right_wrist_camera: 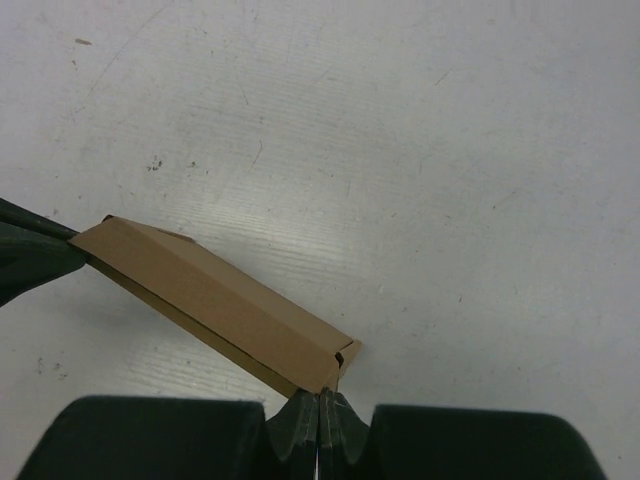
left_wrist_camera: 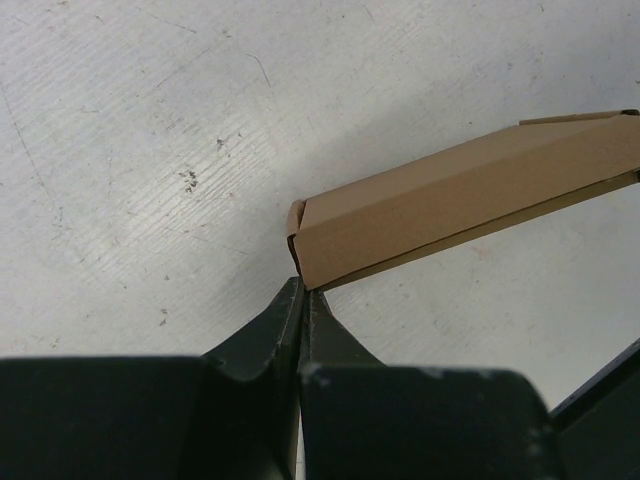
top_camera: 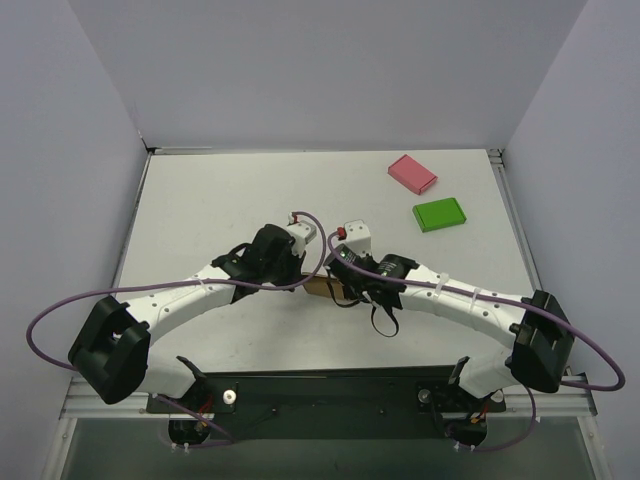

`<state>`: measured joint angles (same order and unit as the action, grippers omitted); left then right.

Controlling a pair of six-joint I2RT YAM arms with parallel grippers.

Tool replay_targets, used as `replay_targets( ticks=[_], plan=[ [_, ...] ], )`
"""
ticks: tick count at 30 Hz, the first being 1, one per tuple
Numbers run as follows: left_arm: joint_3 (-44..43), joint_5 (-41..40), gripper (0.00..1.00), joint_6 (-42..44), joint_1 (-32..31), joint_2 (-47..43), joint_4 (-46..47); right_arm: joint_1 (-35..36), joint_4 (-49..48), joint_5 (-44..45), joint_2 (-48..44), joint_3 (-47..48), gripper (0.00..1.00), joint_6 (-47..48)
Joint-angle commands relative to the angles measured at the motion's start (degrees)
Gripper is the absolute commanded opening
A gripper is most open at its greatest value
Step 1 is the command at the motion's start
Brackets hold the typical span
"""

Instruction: Fold the paper box

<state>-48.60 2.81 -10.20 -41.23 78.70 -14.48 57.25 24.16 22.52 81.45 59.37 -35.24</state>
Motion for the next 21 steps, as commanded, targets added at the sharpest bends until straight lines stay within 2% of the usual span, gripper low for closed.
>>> replay_targets(
  ticks=[1,11,14,16,21],
  plan=[
    [-0.3,-0.4,0.00,1.0,-0.9,-0.9,-1.1,-2.1,2.1,-4.8,1.3,3.2,0.00,-1.4],
    [-0.6,-0.5,0.00,1.3,-1.2,-1.8,0.0,-7.9,0.0,-15.4,2.8,1.7,0.00,-2.3],
    [-1.1,-0.2,0.00,1.5,-1.2,-2.3,-0.4,-8.3,-0.7,-15.8,3.0,1.6,0.00,-2.3],
    [-0.9,0.0,0.13,1.8,-1.2,-4.0,0.0,-8.2,-0.7,-15.4,2.9,1.4,0.00,-1.9],
    [0.3,0.1,0.31,2.5,-0.8,-8.6,0.2,-7.9,-0.2,-13.9,2.1,1.0,0.00,0.0]
  ],
)
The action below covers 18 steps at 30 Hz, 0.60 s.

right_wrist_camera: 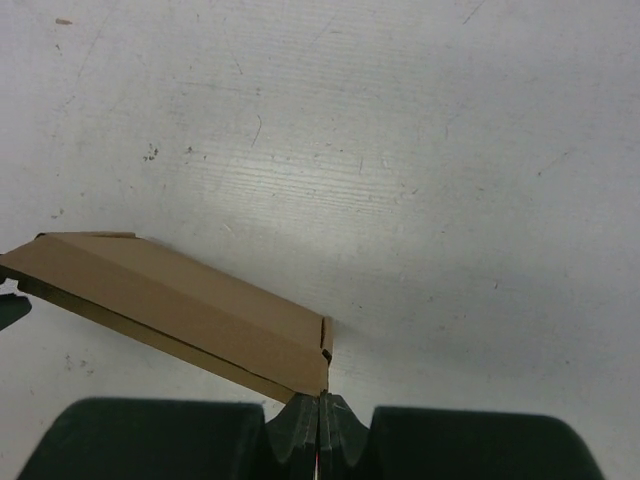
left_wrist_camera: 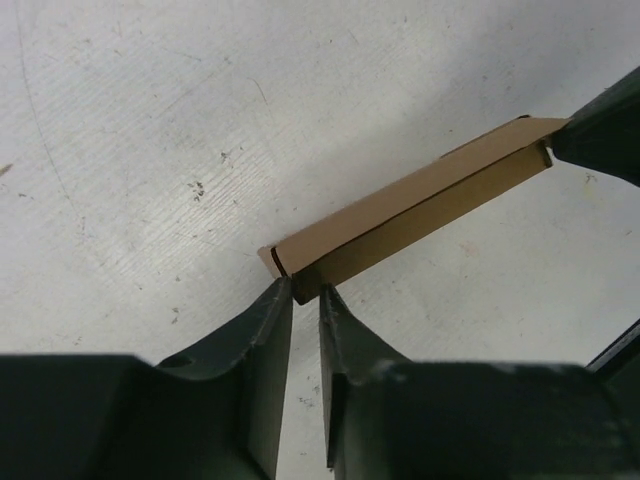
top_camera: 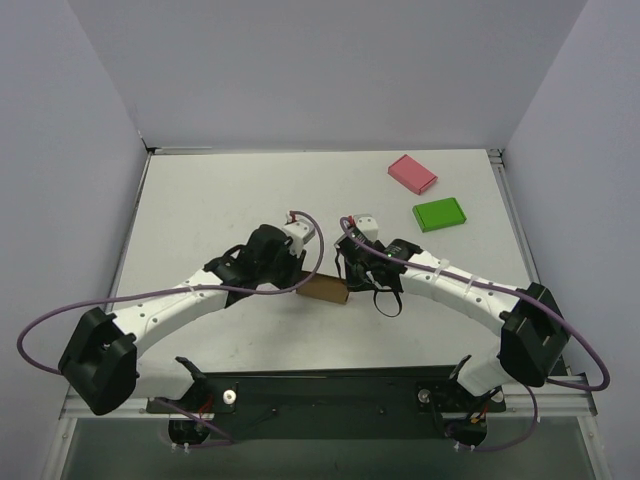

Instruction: Fold the paper box

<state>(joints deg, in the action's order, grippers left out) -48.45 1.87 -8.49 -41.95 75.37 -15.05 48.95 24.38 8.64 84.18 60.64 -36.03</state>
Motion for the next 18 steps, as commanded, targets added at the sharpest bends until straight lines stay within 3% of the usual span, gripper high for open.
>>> replay_targets(
  ticks=[1,7,11,18],
  plan=[
    [0.2,0.9,0.37,0.7,0.0,-6.6,0.8,0.4,-0.3,0.1,-0.8,-0.4,0.00,1.2],
    [0.9,-1.3,0.55,-2.9,0.6,-12.3,0.3,1.4,-0.2,0.7,-1.1,-0.4,0.00,3.8],
    [5.1,-1.4,0.61,-7.0,0.7,-14.9,5.0,1.7,-0.6,0.5,-1.1,-0.9,0.00,4.8],
    [11.5,-4.2,0.62,-10.0,0.7,-14.3,14.3,1.8,-1.5,-0.9,-1.9,-1.5,0.00,8.4]
  ],
)
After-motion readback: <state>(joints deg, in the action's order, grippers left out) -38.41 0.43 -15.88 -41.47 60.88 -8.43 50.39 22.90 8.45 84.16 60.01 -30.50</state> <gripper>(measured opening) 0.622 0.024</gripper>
